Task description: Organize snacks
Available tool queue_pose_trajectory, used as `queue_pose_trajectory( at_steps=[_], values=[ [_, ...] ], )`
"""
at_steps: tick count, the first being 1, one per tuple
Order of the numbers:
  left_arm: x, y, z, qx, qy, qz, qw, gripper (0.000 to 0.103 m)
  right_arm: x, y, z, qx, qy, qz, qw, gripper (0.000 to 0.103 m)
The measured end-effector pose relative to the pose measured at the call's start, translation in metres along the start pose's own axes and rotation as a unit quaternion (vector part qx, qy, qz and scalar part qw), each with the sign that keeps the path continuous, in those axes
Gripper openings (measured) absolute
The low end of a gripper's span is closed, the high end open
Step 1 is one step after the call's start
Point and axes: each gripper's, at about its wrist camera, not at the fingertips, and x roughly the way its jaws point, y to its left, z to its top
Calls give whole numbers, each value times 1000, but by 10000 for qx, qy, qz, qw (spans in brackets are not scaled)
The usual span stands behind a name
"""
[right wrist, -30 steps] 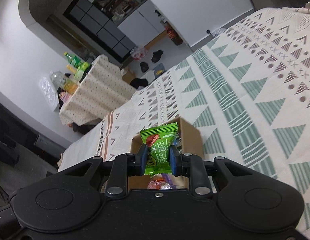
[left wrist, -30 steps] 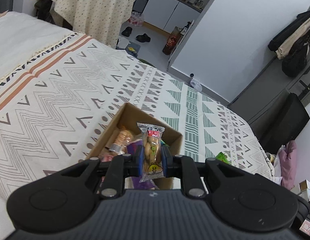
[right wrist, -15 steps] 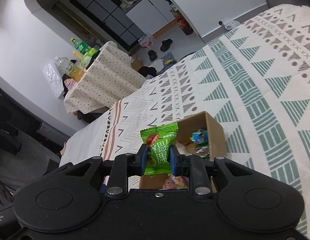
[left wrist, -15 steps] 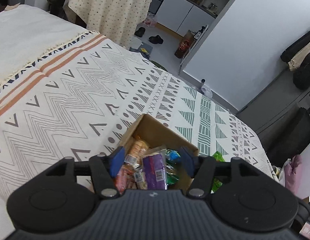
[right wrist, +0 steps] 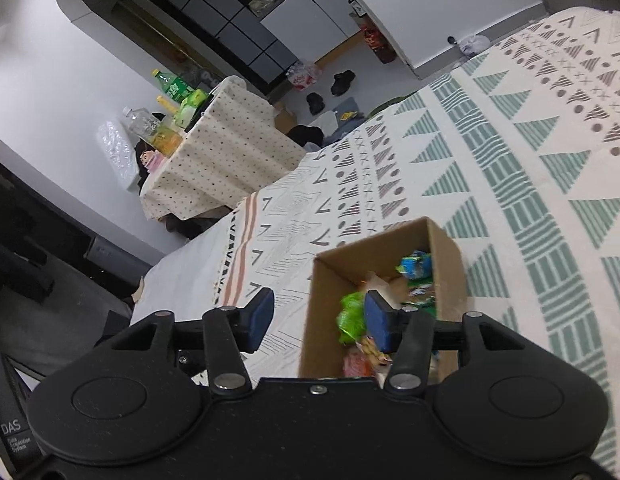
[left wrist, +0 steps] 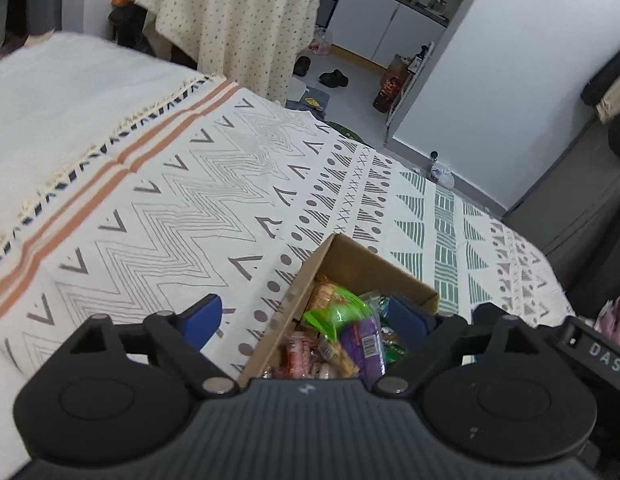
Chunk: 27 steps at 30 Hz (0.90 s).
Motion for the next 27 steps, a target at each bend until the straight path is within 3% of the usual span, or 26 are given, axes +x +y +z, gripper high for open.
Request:
queue_pose_trajectory(
  at_steps=[14,18,27],
  values=[
    [-36,-36,-32,699,116,-270,9971,101,-69,-25,-13,-284,-220,-469,9983,66],
    [-49,-45,-42,830,122,-354,9958,103,-91,-28,-17,-446,-331,-615,9966,79],
    [-78,-64,-68,1193,167,-511,9914,103,-138,-29,-28,-827,-490,-843,9918,99]
  ],
)
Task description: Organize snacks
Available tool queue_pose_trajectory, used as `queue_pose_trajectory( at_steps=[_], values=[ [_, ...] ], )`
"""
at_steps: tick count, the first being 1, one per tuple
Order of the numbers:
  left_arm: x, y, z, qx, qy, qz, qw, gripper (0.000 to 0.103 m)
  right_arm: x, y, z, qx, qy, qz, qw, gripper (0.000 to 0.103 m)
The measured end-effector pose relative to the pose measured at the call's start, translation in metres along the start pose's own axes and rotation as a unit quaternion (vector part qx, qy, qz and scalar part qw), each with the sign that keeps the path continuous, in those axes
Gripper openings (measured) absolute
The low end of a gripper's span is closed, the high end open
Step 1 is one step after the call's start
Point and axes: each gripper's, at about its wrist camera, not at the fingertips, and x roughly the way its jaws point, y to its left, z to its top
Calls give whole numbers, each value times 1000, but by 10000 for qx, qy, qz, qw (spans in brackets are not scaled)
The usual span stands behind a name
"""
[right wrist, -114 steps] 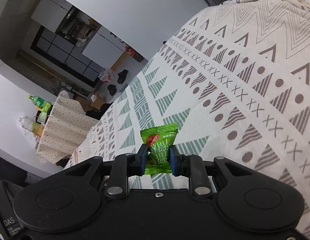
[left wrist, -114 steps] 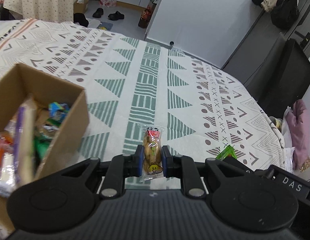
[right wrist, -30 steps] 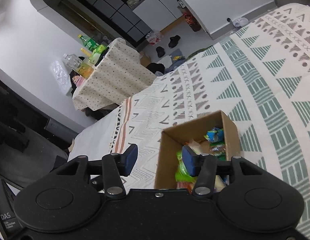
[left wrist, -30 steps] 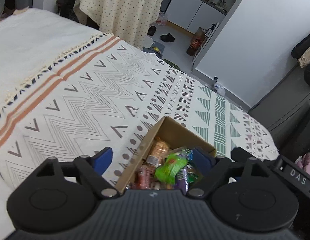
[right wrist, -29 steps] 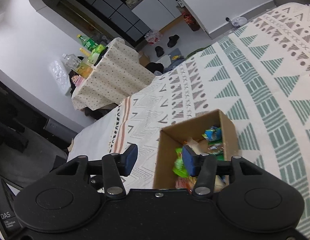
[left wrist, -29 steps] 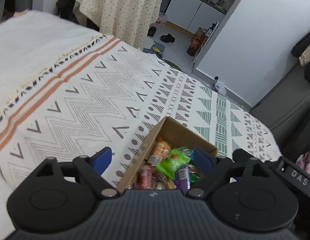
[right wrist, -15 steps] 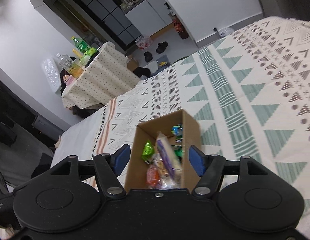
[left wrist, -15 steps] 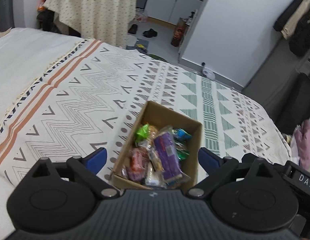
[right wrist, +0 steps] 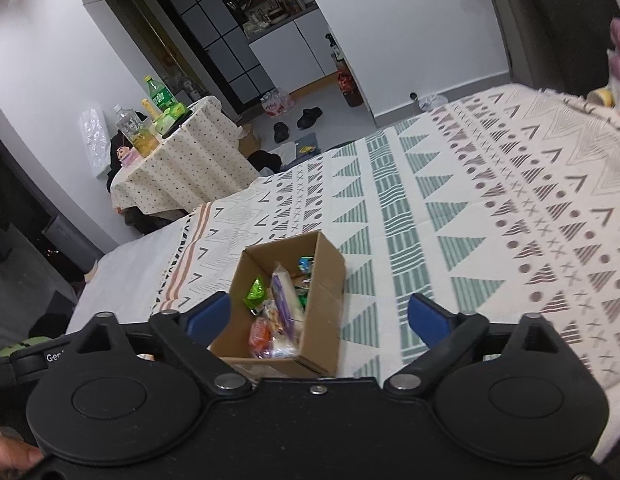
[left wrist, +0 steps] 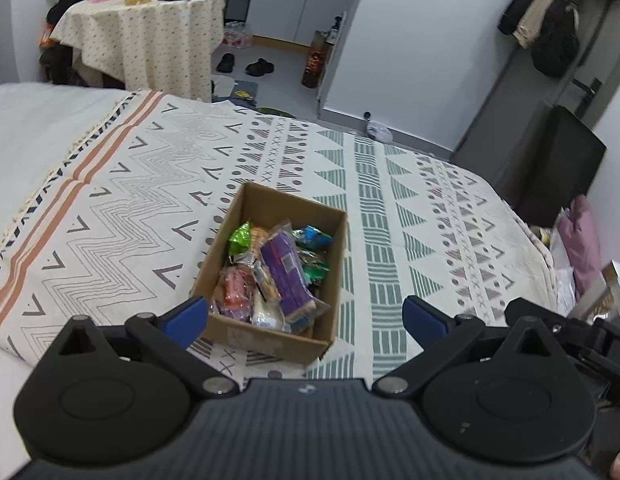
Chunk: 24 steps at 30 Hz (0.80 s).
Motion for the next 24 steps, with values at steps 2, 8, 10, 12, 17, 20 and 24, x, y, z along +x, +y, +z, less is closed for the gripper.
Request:
queue_pose_trajectory(
  at_steps=[2,8,10,12,17,20,24],
  values=[
    [-7,-5,-4,135,-30,-8,9999,103,-10,-1,-2,-69,-50,-56,9999,102],
    [-28,-17,-18,408,-199,-70,9989,103,-40,-1,-10,-324,-194,-260,9989,103],
    [-37,-19,-23,462,-277,-106,9985,103,-50,-3,-14,-345,-231,-281,9987,103],
    [-45,-21,-30,480,-338,-185,9981,103,-57,-5,-18,-333,-232,-314,9987,103],
    [-68,-23,-43,627,-463,-177,9968,103,-75,-9,-27,-342,-355,-445,9978,103],
    [-82,-22,-50,729,-577,-157,9955,103,-89,-8,-32,-441,-367,-389,9976,103],
    [-99,-22,-55,906,-671,-195,9934,103,-106,-1,-35,-684,-414,-359,9962,103]
  ],
)
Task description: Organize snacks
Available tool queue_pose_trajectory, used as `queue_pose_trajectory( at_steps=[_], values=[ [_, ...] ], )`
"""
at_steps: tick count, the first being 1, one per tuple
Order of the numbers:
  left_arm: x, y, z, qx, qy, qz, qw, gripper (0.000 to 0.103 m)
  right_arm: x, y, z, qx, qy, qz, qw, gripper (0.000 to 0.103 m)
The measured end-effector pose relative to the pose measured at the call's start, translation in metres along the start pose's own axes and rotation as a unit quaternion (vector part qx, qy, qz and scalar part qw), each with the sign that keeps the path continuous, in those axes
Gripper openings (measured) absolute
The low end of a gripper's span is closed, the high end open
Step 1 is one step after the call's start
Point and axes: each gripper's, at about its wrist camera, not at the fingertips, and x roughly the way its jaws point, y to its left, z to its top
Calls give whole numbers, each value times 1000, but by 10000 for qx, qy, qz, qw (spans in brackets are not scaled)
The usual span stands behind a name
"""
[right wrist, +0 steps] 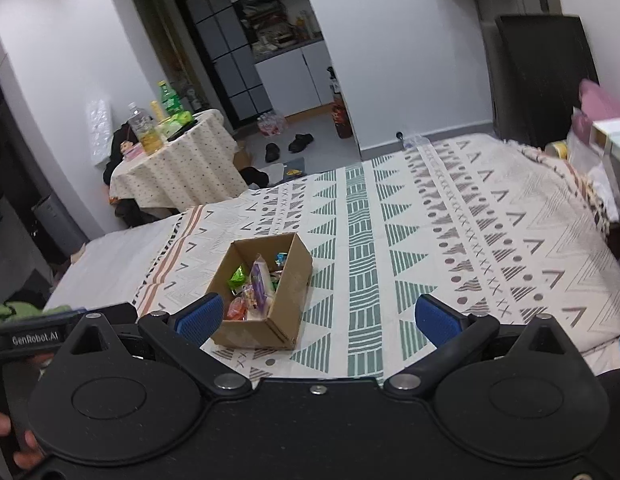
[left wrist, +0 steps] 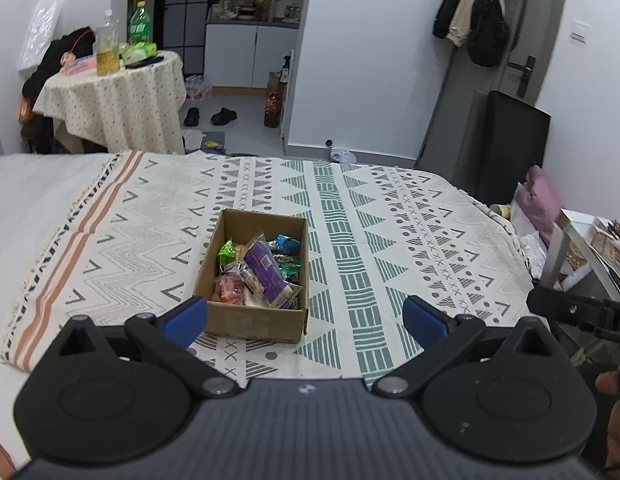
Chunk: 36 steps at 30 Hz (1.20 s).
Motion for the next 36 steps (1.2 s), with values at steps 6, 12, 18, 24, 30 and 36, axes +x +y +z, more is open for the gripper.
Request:
queue_pose_trajectory(
  at_steps=[6,12,18,24,30,36],
  values=[
    [-23,4,5,205,-199,1,9996,103,-20,2,1,-166,-143,-13,9998,103],
    [-35,9,1,303,-284,83,9991,103,-29,2,0,-147,-248,-20,9996,103],
    [-36,13,-5,392,-245,108,9989,103,-30,7,0,-232,-242,-8,9994,103],
    [-34,15,-6,410,-243,108,9988,103,-30,10,-1,-280,-241,-6,9993,103],
    [-32,11,-8,486,-188,185,9985,103,-26,13,-4,-340,-192,-42,9992,103],
    [-33,10,-8,488,-188,195,9984,103,-25,15,-6,-371,-114,38,9992,103]
  ],
)
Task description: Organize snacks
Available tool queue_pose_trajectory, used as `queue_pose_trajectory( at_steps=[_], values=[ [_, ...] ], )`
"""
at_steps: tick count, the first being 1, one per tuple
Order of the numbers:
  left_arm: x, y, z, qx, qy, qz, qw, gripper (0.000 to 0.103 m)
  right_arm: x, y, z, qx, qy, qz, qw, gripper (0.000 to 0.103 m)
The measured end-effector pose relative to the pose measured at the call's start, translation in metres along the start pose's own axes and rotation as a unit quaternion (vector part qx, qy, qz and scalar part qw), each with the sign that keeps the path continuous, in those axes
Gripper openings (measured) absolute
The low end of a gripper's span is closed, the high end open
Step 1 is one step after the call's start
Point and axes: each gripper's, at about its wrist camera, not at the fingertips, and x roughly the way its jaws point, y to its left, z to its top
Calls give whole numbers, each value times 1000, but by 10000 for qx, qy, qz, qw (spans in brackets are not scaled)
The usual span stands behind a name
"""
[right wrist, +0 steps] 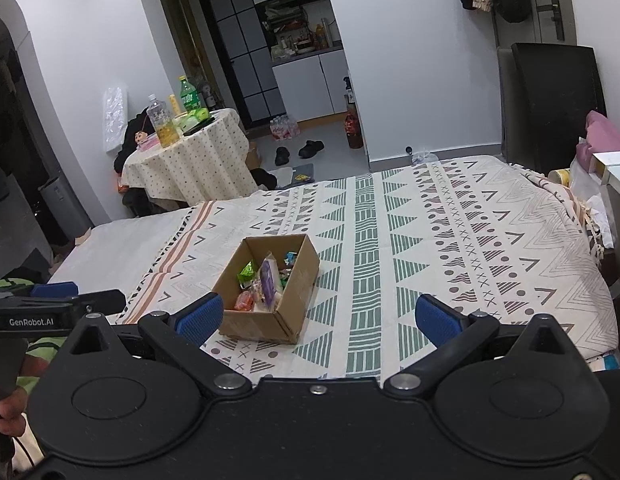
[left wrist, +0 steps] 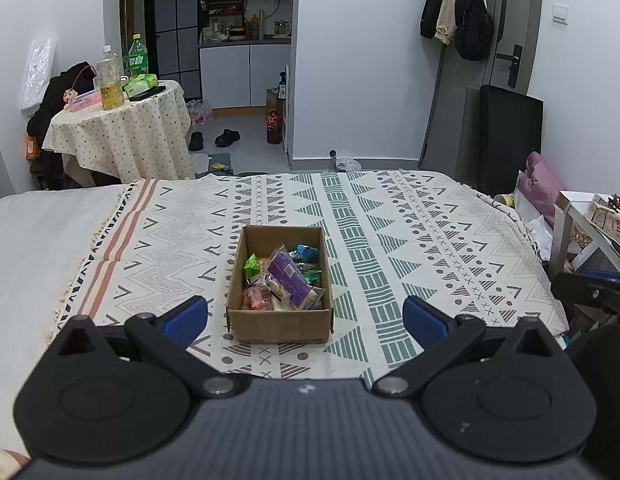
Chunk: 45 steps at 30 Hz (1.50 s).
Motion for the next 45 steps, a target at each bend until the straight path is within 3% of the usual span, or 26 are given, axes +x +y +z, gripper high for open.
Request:
queue_pose_trajectory(
  at_steps=[45],
  values=[
    [2,-2,0,-140,75,-37,9999,103,-2,2,2,-47,44,43,10000,103]
  ],
)
